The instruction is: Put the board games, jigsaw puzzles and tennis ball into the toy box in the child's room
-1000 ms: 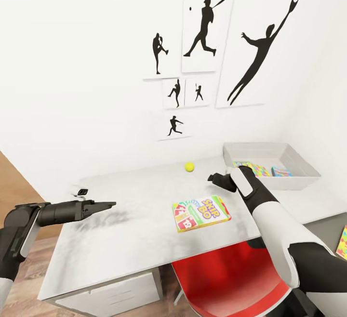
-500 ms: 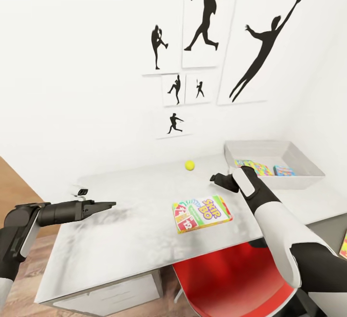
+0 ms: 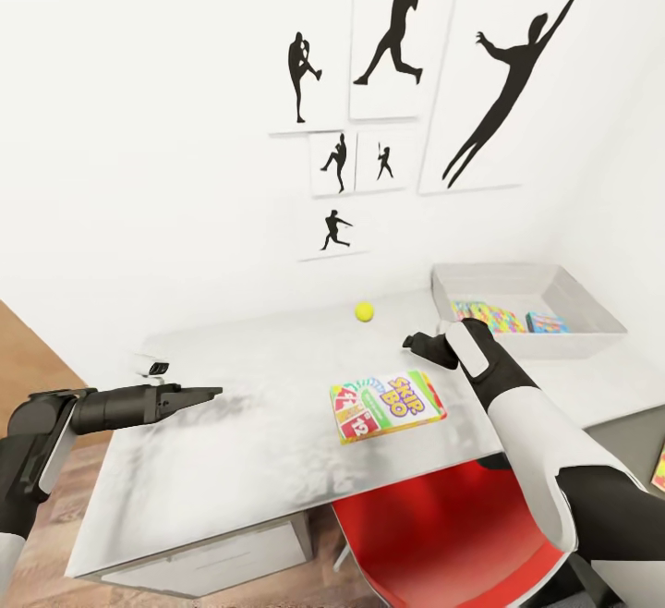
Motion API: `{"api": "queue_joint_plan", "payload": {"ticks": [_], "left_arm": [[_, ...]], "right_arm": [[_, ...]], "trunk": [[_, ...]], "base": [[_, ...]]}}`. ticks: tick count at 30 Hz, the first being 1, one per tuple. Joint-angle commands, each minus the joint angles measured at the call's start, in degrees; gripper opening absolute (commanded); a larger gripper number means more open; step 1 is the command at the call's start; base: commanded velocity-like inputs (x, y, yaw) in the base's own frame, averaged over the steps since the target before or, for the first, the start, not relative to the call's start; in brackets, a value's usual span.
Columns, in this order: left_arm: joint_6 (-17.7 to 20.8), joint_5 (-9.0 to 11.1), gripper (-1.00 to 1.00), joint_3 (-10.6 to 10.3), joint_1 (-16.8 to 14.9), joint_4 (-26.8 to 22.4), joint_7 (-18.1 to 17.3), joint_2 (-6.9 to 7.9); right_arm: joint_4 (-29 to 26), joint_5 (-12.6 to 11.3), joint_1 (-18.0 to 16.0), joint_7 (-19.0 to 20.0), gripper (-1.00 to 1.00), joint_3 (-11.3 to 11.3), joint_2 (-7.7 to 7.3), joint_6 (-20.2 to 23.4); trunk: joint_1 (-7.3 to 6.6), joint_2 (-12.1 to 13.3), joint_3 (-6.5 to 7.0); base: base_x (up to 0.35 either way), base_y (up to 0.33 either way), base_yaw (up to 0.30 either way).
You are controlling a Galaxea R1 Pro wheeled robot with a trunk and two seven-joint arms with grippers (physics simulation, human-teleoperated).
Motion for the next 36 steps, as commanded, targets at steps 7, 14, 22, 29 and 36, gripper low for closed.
{"api": "queue_joint_plan", "payload": {"ticks": [7,14,22,29,36], "left_arm": [[0.62,-0.02,1.0,0.0,-0.04,-0.02,-0.21,0.02],[0.62,-0.02,1.0,0.0,-0.04,-0.02,-0.21,0.02],[0.54,-0.02,1.0,-0.02,-0.04,-0.02,-0.21,0.02],[0.54,-0.02,1.0,0.01,-0.04,-0.02,-0.21,0.02],[0.61,-0.02,1.0,0.02,-0.04,-0.02,-0.21,0.08]], "right_arm": [[-0.07,-0.61,-0.05,-0.52,1.0,0.06,-0.13,0.1],[-0.07,-0.61,-0.05,-0.52,1.0,-0.2,-0.14,0.1],[-0.07,-0.83,-0.02,-0.44,1.0,-0.23,-0.2,-0.82],[-0.07,-0.95,0.04,-0.41,1.0,-0.23,-0.14,-2.05],[-0.07,-0.96,0.04,-0.42,1.0,-0.23,-0.07,-2.17]], "trunk": [[0.03,-0.12,-0.77],[0.03,-0.12,-1.44],[0.03,-0.12,-2.19],[0.03,-0.12,-2.44],[0.03,-0.12,-2.46]], "base": [[0.0,0.0,0.0],[0.0,0.0,0.0],[0.0,0.0,0.0],[0.0,0.0,0.0],[0.0,0.0,0.0]]}}
